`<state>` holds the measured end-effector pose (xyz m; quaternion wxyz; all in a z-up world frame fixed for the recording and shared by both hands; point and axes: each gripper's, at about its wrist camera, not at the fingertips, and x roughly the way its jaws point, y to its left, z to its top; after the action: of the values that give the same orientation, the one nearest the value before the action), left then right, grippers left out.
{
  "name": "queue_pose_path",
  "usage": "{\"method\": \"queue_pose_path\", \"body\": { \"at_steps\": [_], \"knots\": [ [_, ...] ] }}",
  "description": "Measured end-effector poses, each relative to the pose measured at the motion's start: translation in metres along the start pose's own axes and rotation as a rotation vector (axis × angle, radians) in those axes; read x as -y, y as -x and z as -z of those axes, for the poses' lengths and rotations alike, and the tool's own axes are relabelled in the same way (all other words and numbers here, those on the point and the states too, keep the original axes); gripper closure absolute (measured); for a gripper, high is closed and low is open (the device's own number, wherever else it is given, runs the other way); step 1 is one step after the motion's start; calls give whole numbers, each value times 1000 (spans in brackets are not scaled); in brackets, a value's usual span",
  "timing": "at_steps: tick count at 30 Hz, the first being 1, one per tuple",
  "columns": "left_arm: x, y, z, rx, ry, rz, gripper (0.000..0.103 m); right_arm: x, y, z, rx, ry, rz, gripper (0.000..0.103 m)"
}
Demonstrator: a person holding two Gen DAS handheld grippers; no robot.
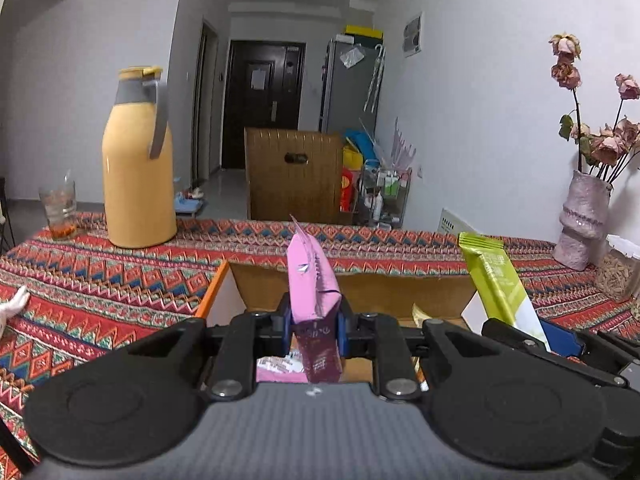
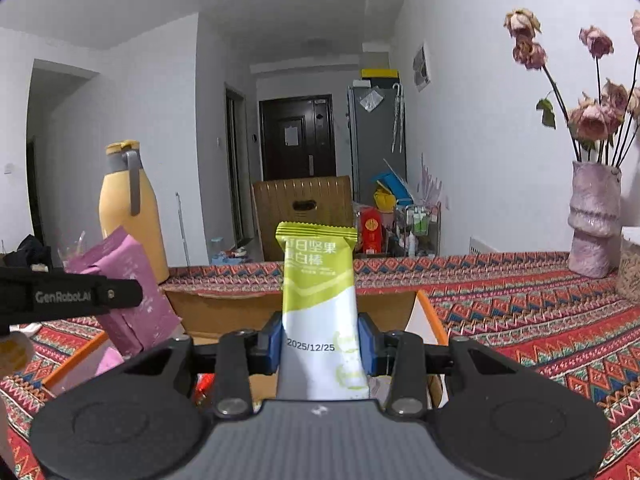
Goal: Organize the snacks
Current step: 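Carry the pink packet and green bar over the box and release them inside, then move both tools back toward the white packets on the table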
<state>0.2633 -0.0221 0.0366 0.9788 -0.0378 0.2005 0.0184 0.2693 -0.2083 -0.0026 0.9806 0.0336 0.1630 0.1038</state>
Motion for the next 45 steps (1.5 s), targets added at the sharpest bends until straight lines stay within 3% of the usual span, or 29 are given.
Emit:
{"method": "queue_pose_path", "body": {
  "at_steps": [9,10,11,12,13,14,15,16,18,35,45],
  "knots": [
    [0,-2,4,-14,2,-33,79,-1,-5,8,-40,15,6,65],
    [-1,-1,4,-11,8,-39,68,-1,-5,8,-44,13,6,64],
    [-2,0,4,-4,15,-42,49,1,-5,8,-45,8,9,64],
    [-3,2,4,7,21,-55,37,2,-4,8,-45,1,11,62],
    [-2,5,4,22,22,-69,17,4,-4,8,-48,-6,11,52],
    [-2,8,5,36,24,-82,6,6,-4,8,-47,-15,14,45],
    [-2,11,5,51,27,-95,1,7,-4,8,-45,-22,20,28],
    [-1,13,5,60,31,-98,0,9,-3,8,-43,-27,27,13],
    [-2,15,4,62,39,-102,0,11,-2,8,-40,-40,36,0],
    [0,20,0,77,46,-115,0,15,2,6,-19,-56,48,0],
    [5,52,-9,114,50,-111,0,21,32,-8,25,-28,85,0]
  ]
}}
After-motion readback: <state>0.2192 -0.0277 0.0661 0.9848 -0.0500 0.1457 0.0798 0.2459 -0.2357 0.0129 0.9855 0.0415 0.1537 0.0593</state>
